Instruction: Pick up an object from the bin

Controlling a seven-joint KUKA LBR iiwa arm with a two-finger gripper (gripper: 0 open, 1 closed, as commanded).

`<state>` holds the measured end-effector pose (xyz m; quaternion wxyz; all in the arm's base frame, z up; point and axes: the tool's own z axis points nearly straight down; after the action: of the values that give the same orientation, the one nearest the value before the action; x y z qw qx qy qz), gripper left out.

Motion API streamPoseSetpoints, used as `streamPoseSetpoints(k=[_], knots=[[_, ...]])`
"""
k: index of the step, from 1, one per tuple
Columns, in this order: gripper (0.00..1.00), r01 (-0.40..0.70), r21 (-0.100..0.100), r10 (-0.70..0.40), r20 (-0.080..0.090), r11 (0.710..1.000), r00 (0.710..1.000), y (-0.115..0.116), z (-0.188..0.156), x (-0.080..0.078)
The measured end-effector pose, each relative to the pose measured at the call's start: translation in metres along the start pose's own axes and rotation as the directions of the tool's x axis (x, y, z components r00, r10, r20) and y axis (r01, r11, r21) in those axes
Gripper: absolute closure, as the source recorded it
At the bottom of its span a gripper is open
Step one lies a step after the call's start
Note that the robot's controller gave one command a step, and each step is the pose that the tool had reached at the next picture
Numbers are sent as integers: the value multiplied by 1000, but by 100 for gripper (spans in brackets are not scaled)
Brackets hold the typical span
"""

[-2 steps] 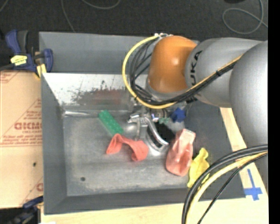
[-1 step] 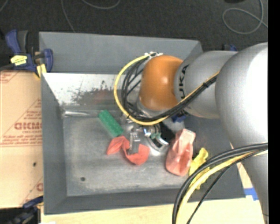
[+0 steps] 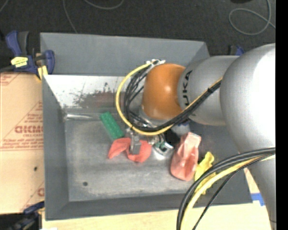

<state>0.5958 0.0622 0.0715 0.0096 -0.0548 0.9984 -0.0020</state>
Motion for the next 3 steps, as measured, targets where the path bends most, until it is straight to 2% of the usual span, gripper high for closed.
streamPoseSetpoints(k=[1, 2, 3], knots=[[100, 0, 0, 0, 0, 1000, 1000, 0, 0, 0], [100, -9, -2, 9, 3, 1000, 1000, 7, -75, -11], [100, -9, -2, 9, 3, 1000, 1000, 7, -75, -11]])
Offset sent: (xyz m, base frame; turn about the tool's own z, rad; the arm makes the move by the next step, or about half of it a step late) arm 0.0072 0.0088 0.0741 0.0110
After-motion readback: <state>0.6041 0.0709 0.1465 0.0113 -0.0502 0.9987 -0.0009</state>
